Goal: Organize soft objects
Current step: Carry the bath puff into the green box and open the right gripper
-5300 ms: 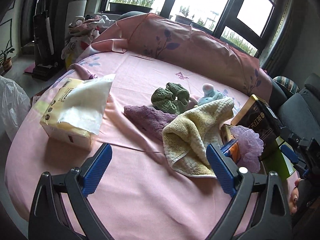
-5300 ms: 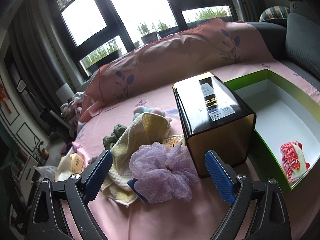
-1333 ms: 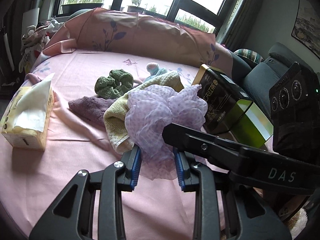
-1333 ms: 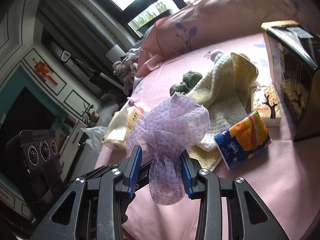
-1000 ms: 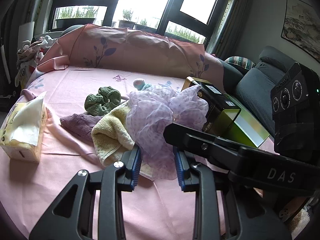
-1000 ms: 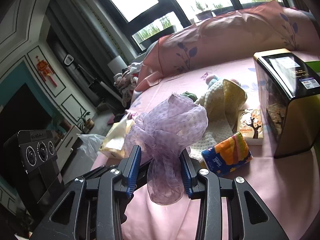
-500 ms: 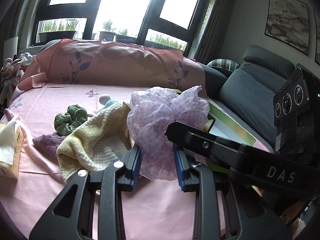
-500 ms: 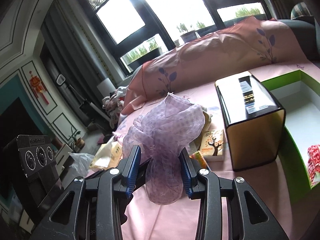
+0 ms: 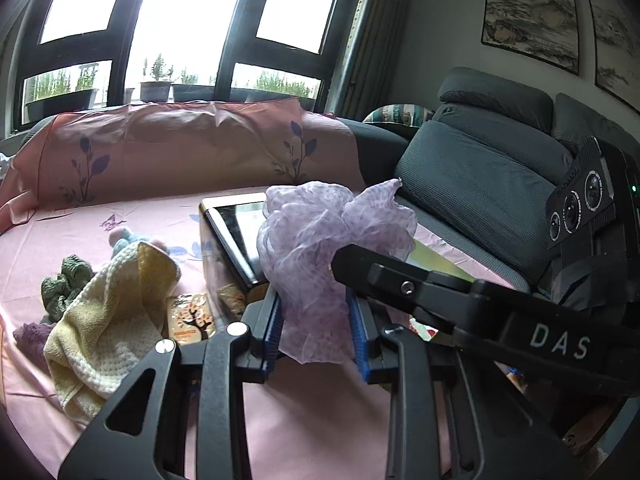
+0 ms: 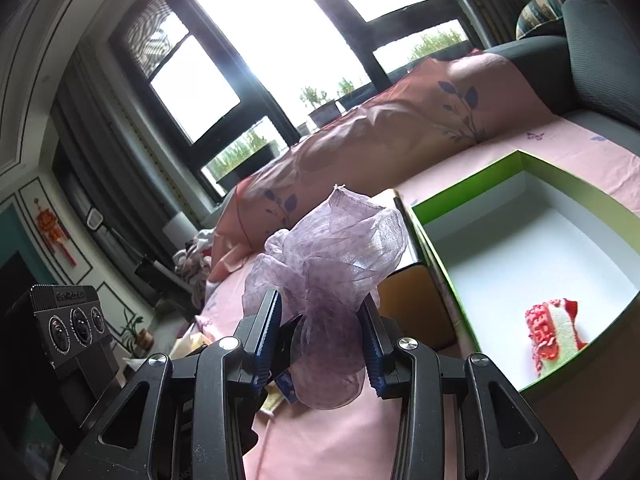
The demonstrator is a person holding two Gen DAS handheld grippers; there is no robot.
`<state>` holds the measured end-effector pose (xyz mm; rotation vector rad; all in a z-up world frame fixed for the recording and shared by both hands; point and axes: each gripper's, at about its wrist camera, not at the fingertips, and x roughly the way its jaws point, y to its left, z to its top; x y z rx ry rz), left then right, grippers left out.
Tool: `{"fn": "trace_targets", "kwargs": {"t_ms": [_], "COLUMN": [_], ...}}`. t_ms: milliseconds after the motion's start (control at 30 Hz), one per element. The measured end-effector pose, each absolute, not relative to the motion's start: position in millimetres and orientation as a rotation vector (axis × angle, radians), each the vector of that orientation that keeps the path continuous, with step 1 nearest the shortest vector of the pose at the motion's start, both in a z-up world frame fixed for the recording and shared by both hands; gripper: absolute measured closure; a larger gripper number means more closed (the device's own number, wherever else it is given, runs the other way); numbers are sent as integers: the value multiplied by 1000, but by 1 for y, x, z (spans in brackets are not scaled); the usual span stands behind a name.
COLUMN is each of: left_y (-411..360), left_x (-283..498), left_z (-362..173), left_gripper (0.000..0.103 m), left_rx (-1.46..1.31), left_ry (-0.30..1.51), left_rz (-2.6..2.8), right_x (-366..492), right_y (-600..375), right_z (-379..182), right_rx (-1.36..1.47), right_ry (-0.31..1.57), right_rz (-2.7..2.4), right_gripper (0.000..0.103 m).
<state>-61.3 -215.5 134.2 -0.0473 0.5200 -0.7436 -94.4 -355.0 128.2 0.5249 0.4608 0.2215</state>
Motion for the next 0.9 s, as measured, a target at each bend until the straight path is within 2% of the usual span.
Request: {"fn": "trace_targets", "kwargs": {"t_ms": [467, 900], "left_y": [-294, -325], "left_x": [-52, -29], "left_z": [138, 108], "left_gripper": [76, 76], "left_rx": [45, 66], "left_ry": [544, 685], "left_rz": [-889, -891], "right_x": [-109, -92], "right_y": [-427, -456], "right_z": [126, 96], "right_rx": [629, 738], "right_ry": [407, 516], "right_rz": [91, -8], "right_gripper": [63, 63]}}
